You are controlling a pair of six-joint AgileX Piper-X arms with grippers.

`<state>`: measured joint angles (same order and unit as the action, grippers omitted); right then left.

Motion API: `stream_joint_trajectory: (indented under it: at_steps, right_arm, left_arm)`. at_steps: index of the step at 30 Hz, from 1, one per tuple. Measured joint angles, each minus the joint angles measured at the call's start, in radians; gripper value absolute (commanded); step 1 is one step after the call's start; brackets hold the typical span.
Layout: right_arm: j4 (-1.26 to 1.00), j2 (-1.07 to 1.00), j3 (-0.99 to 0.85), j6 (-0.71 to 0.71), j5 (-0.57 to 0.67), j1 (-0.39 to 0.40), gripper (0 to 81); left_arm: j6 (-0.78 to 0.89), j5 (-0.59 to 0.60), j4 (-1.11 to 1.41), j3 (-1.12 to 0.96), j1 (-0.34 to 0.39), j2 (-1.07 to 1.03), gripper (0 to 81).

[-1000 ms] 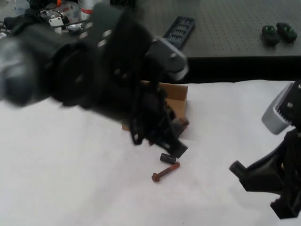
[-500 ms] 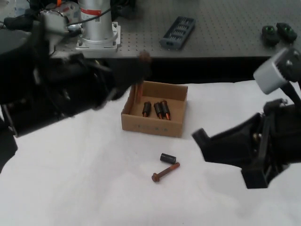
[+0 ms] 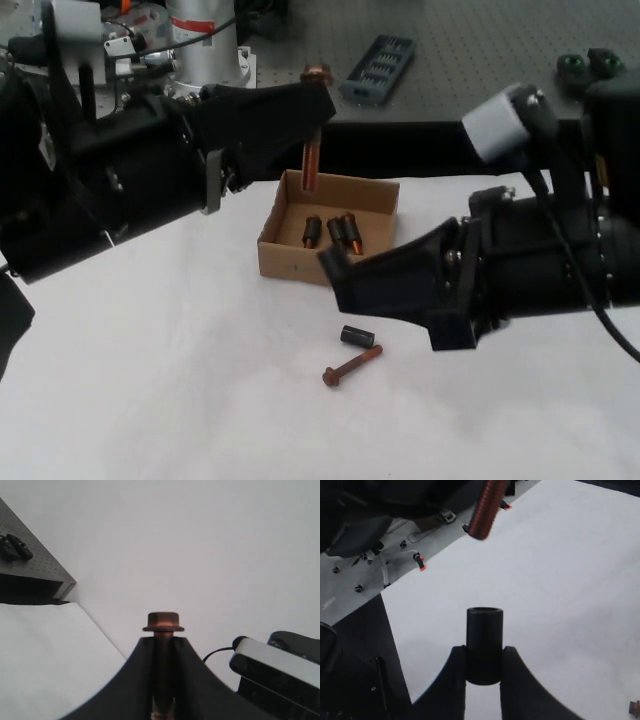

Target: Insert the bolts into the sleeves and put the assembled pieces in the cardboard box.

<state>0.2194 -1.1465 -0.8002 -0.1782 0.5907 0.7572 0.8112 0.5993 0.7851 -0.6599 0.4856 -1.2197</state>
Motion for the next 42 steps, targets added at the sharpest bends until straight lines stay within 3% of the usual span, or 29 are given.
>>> stream_joint_trajectory:
  at_steps: [7, 33, 42]
  right_arm:
    - [-0.105, 0.000, 0.000, -0.064, 0.011, 0.000, 2.0]
    - [-0.123, -0.005, 0.000, -0.077, -0.022, 0.000, 2.0]
    - [-0.190, -0.011, 0.003, -0.161, -0.063, 0.006, 2.0]
  left_arm:
    - [-0.001, 0.004, 0.001, 0.000, 0.000, 0.000, 0.6]
    - [0.038, 0.004, 0.004, 0.000, 0.000, 0.000, 0.6]
    - [0.045, -0.002, 0.011, 0.000, 0.000, 0.000, 0.6]
